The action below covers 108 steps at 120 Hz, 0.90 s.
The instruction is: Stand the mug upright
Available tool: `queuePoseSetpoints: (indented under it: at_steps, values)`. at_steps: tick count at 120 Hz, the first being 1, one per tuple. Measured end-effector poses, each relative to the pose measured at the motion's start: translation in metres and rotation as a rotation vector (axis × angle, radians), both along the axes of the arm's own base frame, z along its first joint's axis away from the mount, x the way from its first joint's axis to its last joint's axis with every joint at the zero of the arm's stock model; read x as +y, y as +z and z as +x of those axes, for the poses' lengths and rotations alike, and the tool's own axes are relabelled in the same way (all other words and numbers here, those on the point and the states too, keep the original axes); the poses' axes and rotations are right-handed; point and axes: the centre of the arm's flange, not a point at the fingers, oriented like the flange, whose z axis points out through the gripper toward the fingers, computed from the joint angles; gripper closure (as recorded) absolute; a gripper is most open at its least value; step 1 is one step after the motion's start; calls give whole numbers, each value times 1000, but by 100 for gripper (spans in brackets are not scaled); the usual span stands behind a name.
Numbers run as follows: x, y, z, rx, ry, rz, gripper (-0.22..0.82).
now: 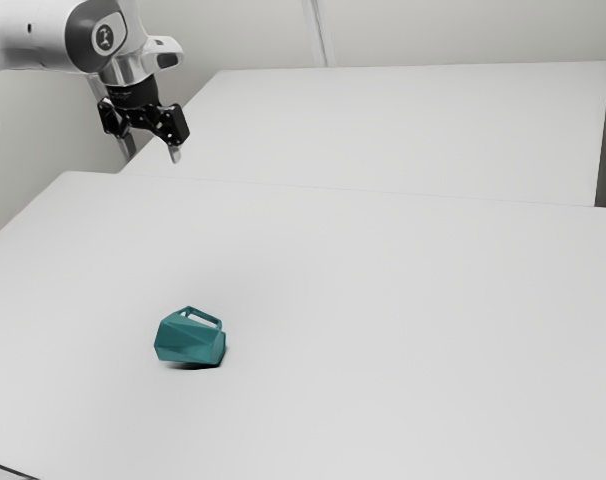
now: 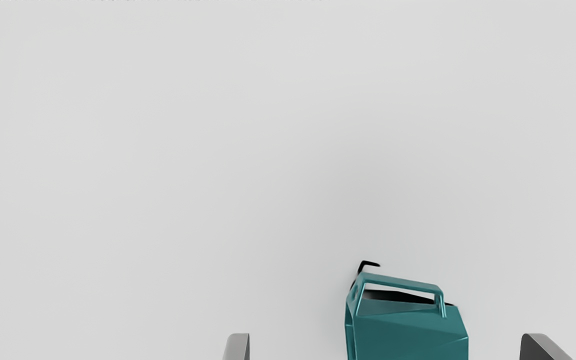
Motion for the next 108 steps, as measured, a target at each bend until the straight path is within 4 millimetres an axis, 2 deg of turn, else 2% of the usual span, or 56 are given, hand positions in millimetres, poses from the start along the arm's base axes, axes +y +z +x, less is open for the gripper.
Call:
queuePoseSetpoints:
  at_steps: [13,24,37,43,66,108]
  values:
    - [-1,5,-2,-10,-8,1,2]
    - [-5,24,-13,-42,-19,-9,2]
    - [-13,33,-43,-74,-21,-70,2]
    - [-15,28,-60,-88,-16,-111,2]
    - [2,3,-107,-159,80,-273,2]
    - [7,-42,-154,-232,215,-484,2]
